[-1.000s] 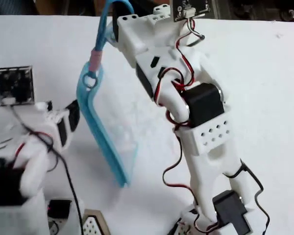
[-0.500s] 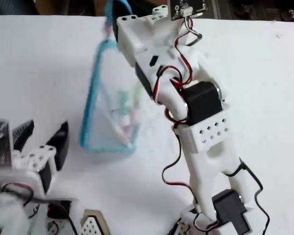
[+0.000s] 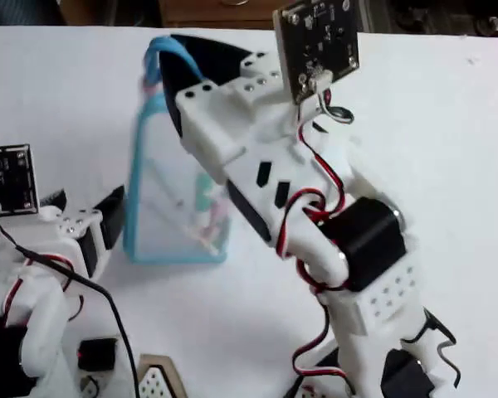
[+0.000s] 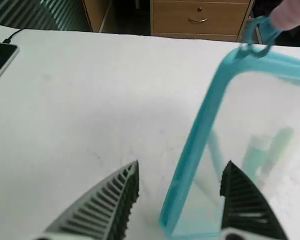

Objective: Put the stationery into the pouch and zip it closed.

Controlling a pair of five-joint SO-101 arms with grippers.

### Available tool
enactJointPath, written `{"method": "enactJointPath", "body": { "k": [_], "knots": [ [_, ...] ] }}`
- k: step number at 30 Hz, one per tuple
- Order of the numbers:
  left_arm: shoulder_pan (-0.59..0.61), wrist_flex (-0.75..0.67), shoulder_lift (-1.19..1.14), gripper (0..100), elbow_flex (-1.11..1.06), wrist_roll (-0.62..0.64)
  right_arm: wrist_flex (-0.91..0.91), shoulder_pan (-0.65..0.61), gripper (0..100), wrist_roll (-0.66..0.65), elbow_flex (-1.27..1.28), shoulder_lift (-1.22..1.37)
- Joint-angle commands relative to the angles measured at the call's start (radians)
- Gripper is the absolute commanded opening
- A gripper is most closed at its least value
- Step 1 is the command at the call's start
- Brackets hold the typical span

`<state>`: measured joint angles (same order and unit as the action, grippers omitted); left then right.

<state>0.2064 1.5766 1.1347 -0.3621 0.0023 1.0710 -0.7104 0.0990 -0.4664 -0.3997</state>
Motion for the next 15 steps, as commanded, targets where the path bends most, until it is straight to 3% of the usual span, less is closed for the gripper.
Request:
{"method": "enactJointPath", "body": {
  "k": [1, 15],
  "knots": [
    [0.004, 0.054, 0.005, 28, 0.06, 0.005, 0.005, 0.025, 1.6, -0.011, 0.023, -0.028],
    [0.01, 0.127, 0.047, 28, 0.072, -0.068, -0.01, 0.042, 1.6, 0.005, 0.132, -0.151]
  ]
}}
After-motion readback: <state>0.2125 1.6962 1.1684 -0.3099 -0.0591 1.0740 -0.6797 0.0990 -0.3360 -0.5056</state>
